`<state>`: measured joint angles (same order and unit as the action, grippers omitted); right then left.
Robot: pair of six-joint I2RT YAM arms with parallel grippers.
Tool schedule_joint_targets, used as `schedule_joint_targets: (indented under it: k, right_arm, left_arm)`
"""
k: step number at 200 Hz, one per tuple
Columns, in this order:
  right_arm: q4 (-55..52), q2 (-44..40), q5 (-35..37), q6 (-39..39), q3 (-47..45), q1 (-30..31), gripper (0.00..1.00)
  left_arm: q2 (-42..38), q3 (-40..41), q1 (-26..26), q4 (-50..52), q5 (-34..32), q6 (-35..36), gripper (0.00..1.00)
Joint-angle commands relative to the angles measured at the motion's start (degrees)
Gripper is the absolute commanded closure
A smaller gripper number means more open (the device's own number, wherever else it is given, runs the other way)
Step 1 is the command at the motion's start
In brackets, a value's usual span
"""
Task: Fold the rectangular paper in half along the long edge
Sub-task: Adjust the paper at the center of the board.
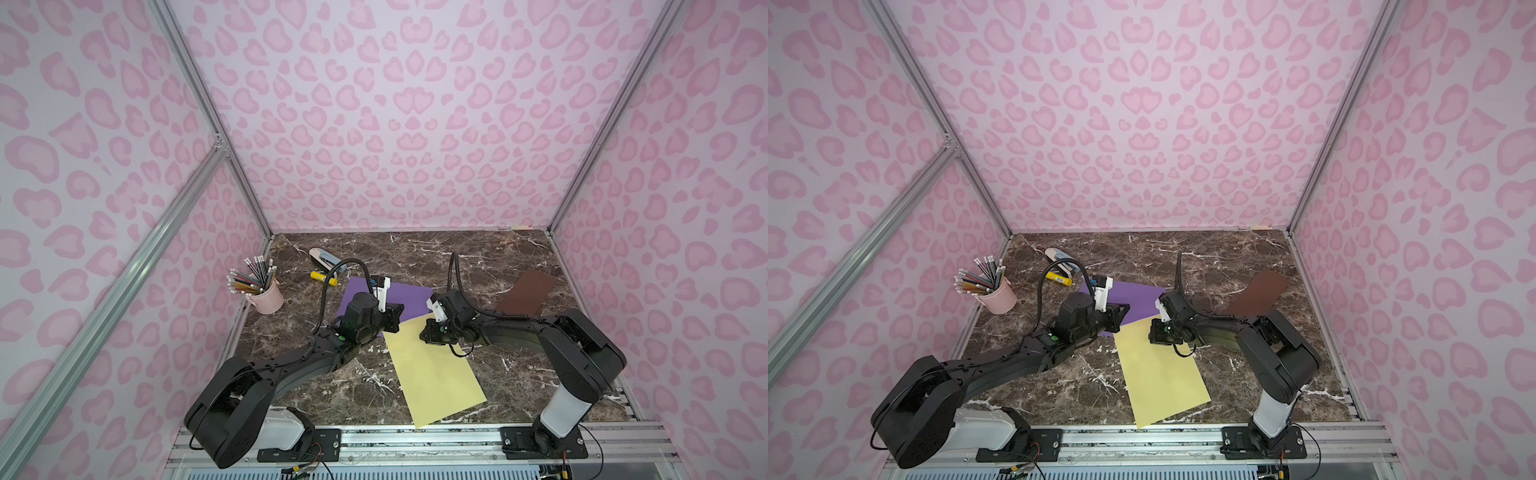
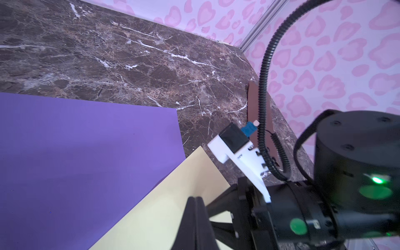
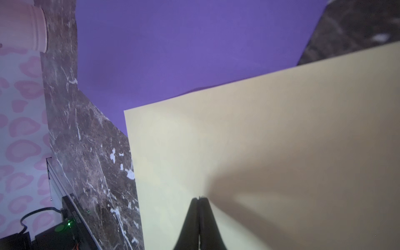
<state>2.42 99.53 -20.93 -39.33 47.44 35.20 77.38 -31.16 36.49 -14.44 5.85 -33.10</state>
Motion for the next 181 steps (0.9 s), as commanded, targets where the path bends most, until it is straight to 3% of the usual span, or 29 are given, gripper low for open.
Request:
schedule_joint_targets:
  k: [1,41,78,117,141,181]
  right_arm:
    - [8.2,1.5,-1.6,-6.0,-1.4,-1.3,0.93]
    - [13.6,2.7,1.9,-14.5,-3.1,-3.0,0.94]
    - [24.7,2.9,3.4,-28.1,-8.8,-6.0,0.97]
    - [30.8,1.6,7.1,-35.4,-10.8,-5.7,0.98]
    - [29.4,-0.8,6.6,-32.3,-8.4,-5.8,0.97]
    - [8.7,-9.3,9.7,-17.0,-2.1,-7.6,0.91]
  left_arm:
    - [-3.0,2.1,0.0,-4.8,-2.6,-1.8,0.96]
    - [-5.3,5.3,0.4,-9.0,-2.6,-3.4,0.96]
    - [-1.5,4.4,2.5,-10.1,-3.0,-4.0,0.96]
    - [2.8,1.8,4.6,-9.9,-3.7,-4.0,0.96]
    - [5.6,0.1,5.2,-8.7,-3.5,-4.0,0.96]
    - [12.1,-3.1,7.0,-6.7,-1.2,-4.5,0.96]
